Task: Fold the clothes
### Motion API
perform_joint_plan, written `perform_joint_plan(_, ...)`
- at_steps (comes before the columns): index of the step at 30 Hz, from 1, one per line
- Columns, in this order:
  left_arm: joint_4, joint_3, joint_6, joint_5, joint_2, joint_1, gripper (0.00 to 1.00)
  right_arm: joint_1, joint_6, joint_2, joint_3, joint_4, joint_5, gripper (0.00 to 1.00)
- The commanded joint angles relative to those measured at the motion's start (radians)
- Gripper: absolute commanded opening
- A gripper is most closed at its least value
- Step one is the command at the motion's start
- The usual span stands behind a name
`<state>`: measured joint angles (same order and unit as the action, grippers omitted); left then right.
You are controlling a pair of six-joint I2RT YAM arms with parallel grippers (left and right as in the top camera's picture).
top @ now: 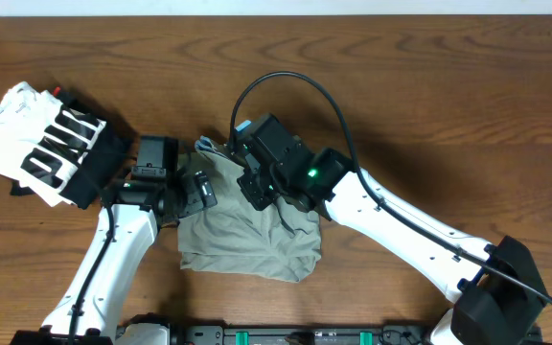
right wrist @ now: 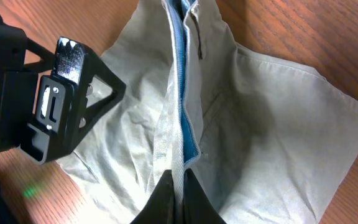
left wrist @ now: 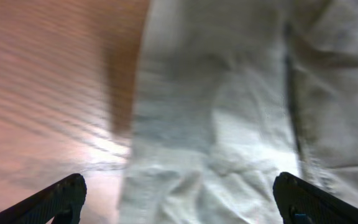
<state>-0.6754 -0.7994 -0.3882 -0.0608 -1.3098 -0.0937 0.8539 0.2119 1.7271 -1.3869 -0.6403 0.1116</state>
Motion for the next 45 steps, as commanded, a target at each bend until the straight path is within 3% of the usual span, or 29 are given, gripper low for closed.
perform_joint_plan(1,-0.005,0.0,0.012,0.081,0.019,0.02,0.98,0.002,-0.027,0.003,-0.025,0.01,0.026,0.06)
perform_joint_plan(5,-0.005,-0.011,0.012,0.1,0.08,0.065,0.98,0.005,-0.085,0.003,-0.025,0.035,0.124,0.11)
perform_joint_plan(10,-0.005,-0.018,0.009,0.099,0.23,0.117,0.98,0.007,-0.233,0.003,-0.025,0.06,0.367,0.35)
perform_joint_plan(14,-0.01,-0.018,0.009,0.095,0.321,0.121,0.98,-0.014,-0.231,0.002,-0.025,0.071,0.327,0.43)
perform_joint_plan(21,-0.046,-0.018,0.009,0.024,0.36,0.121,0.98,-0.139,-0.086,-0.05,-0.025,0.039,0.162,0.45)
perform_joint_plan(27,-0.045,-0.018,0.019,-0.126,0.257,0.121,0.98,-0.24,-0.078,-0.085,-0.025,-0.089,0.153,0.46)
perform_joint_plan(31,-0.013,-0.018,0.09,-0.239,0.132,0.121,0.98,-0.288,-0.078,-0.085,-0.025,-0.208,0.097,0.47)
perform_joint_plan(45,0.177,-0.018,0.099,-0.182,-0.277,0.121,0.98,-0.33,-0.078,-0.085,-0.025,-0.284,0.086,0.47)
